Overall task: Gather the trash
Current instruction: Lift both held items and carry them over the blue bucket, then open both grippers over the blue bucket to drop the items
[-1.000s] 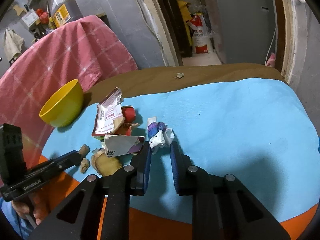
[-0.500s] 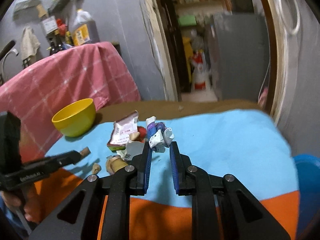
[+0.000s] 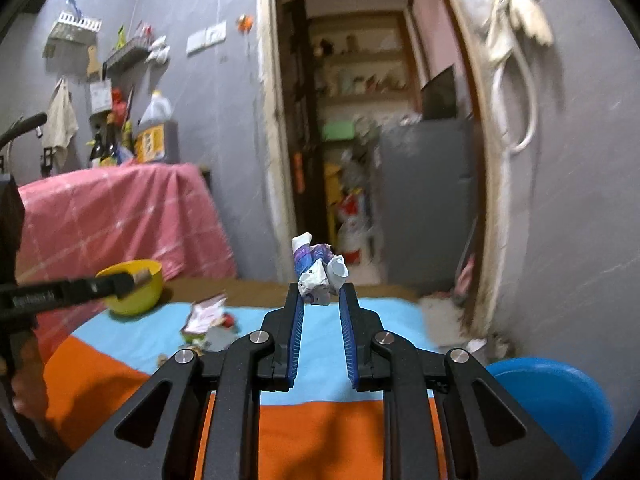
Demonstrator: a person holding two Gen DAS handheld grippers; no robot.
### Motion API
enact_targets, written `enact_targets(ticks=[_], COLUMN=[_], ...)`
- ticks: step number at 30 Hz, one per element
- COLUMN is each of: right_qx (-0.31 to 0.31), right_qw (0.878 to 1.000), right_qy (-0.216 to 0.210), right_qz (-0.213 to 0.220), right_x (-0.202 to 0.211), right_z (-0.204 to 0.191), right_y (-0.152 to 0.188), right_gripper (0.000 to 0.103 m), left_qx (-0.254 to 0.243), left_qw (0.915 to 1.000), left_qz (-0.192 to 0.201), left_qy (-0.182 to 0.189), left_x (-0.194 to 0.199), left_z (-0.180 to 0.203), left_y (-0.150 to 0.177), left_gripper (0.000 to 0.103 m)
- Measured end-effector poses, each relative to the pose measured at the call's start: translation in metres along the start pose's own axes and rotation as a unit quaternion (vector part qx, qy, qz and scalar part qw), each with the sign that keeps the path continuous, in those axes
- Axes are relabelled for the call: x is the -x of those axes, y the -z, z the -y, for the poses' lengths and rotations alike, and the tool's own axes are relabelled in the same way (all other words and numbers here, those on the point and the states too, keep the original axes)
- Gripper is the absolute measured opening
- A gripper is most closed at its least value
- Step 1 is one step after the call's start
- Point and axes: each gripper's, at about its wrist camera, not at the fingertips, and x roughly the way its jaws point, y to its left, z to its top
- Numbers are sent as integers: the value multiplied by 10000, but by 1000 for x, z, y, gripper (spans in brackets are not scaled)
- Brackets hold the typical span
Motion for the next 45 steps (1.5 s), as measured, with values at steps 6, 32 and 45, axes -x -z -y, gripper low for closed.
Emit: enact_targets(ticks=[6,32,45], right_qx=[-165,-2139,-2130], right_qw=[9961,9533,9542], right_qy=[711,1861,1908], right_qz=[503,-1044,-878], right_x=[38,45,56], right_z=[40,199,203], right_y=[-5,47,44], right_gripper=[16,30,54], left_qx=[-330,-176,-376], left_qw=[9978,9636,9755], left_qz=[101,-2360,-1873], left_qy=[574,1241,1092], left_x=[-20,-196,-164], left_z=[62,196,184], left_y=[-8,61,49], left_gripper=[12,13,36])
